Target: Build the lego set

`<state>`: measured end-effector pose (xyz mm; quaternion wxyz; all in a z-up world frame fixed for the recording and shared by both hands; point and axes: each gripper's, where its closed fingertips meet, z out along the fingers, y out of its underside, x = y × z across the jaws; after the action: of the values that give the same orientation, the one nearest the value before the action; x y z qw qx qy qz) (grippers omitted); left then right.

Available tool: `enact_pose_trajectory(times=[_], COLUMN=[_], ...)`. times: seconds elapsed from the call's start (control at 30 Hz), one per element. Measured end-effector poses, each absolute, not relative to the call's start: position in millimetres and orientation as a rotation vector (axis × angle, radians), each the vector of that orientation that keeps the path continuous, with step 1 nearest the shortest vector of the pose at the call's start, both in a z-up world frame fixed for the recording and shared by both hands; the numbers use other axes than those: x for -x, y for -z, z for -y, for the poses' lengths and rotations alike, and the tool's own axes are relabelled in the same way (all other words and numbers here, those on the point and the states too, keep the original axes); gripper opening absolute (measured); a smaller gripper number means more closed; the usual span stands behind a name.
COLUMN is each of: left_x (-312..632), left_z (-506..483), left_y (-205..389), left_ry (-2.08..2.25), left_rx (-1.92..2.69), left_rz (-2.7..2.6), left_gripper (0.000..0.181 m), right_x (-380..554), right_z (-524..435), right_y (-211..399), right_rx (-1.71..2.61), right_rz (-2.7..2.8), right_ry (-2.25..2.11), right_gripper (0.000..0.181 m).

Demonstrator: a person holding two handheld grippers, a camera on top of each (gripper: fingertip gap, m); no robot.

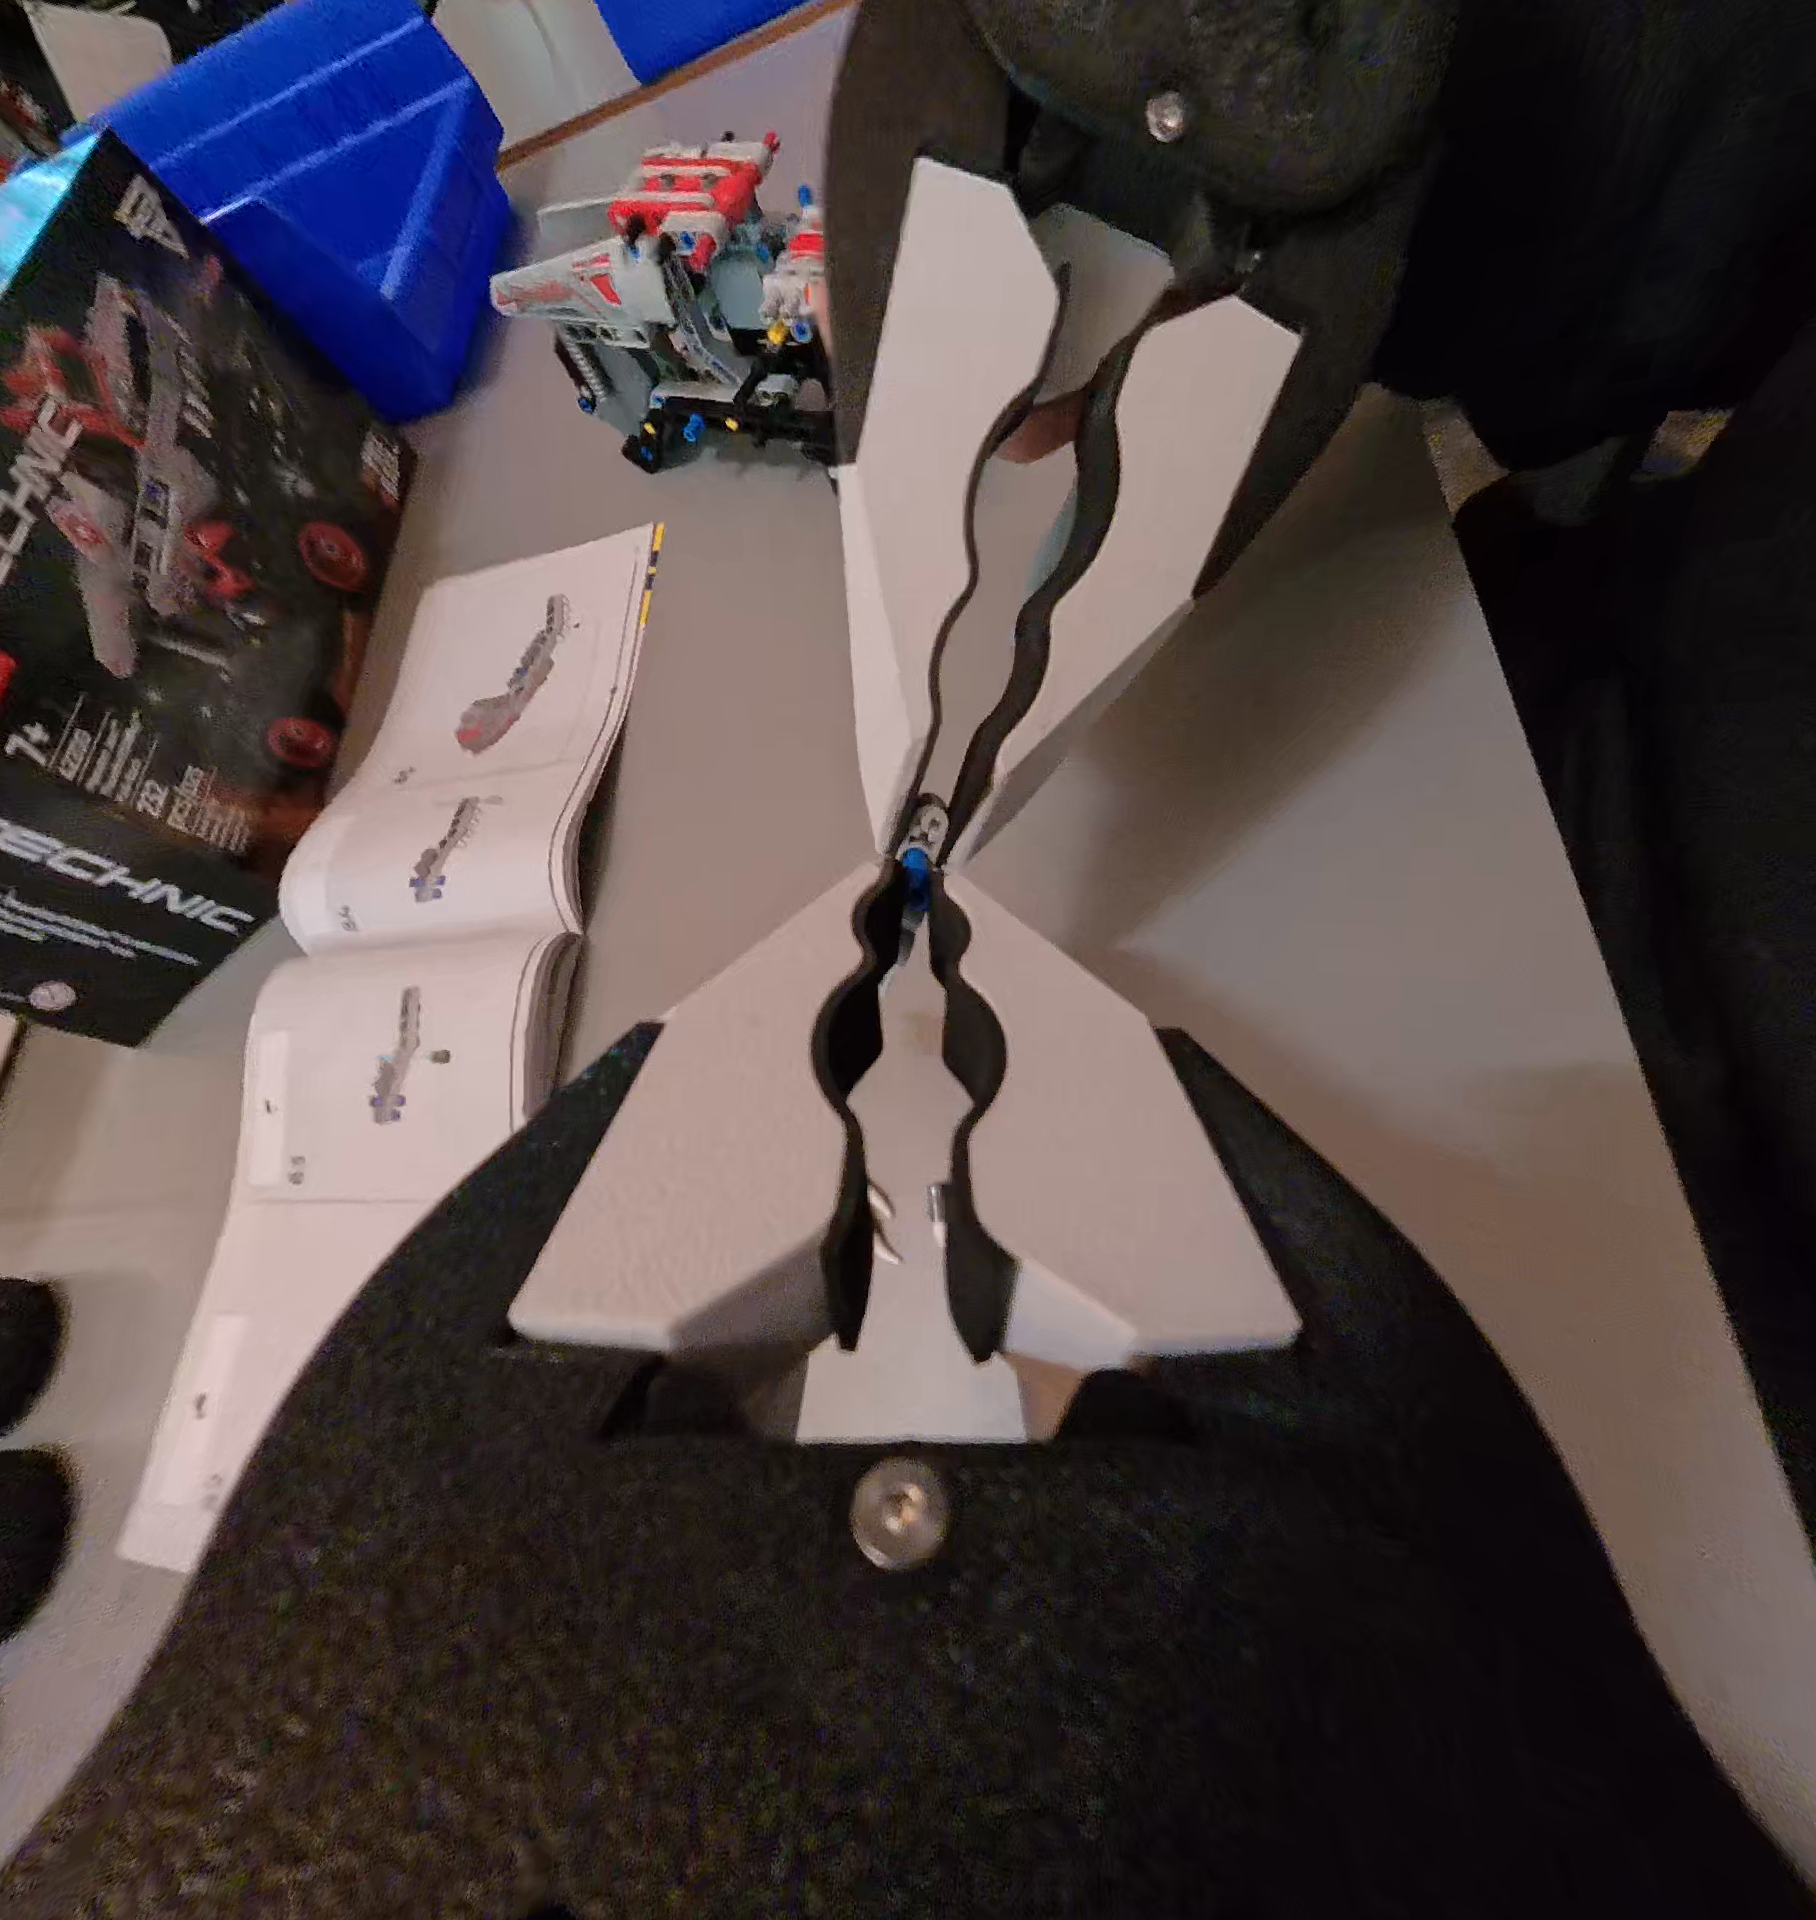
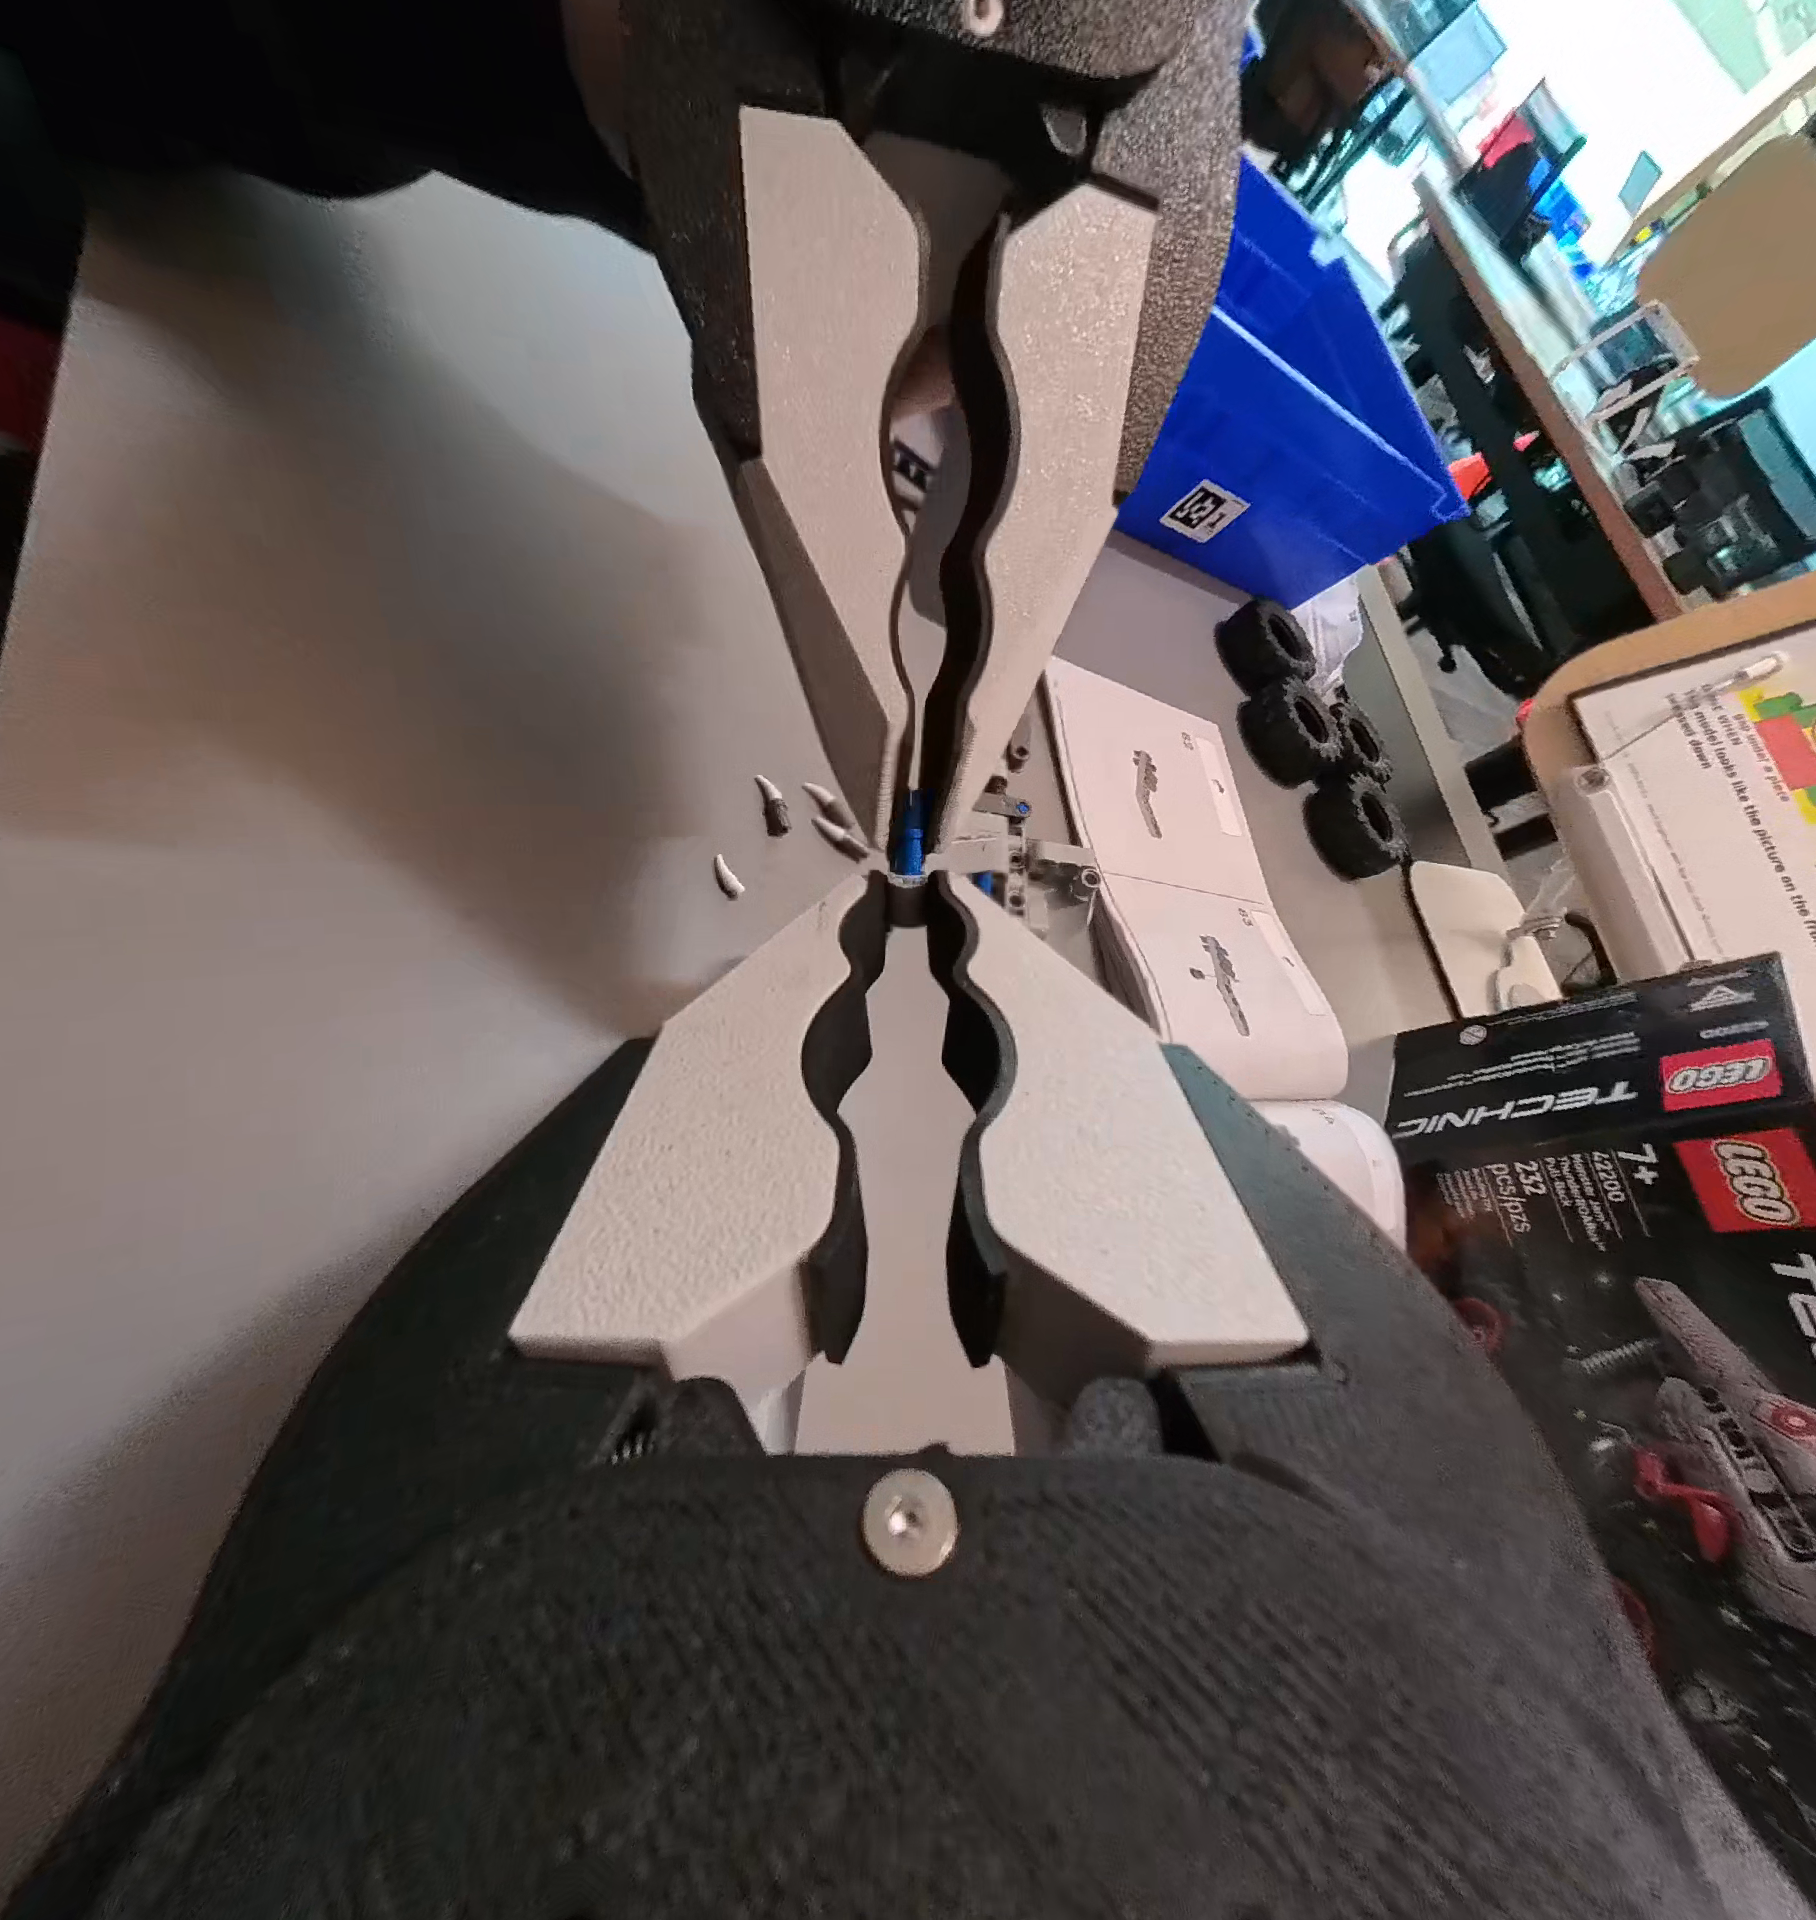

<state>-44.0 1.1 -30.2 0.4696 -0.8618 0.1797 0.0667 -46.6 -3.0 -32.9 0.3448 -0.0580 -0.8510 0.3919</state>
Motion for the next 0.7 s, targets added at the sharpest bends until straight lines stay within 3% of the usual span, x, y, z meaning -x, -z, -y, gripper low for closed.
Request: enact_pose_trajectory(times=[0.47, 0.7], left_x=[46, 36], left_z=[-4, -15], left_y=[54, 43], left_ry=[-0.430, -0.179], left_rx=[2.212, 2.066], left_rz=[-0.549, -0.496], left_gripper=[0.001, 0.002], right_x=[50, 43], right_z=[0, -9], right_y=[54, 49], right_rx=[0.205, 0.272], right_rz=[2.233, 2.161], right_ry=[-0.802, -1.012], right_gripper=[0.007, 0.008])
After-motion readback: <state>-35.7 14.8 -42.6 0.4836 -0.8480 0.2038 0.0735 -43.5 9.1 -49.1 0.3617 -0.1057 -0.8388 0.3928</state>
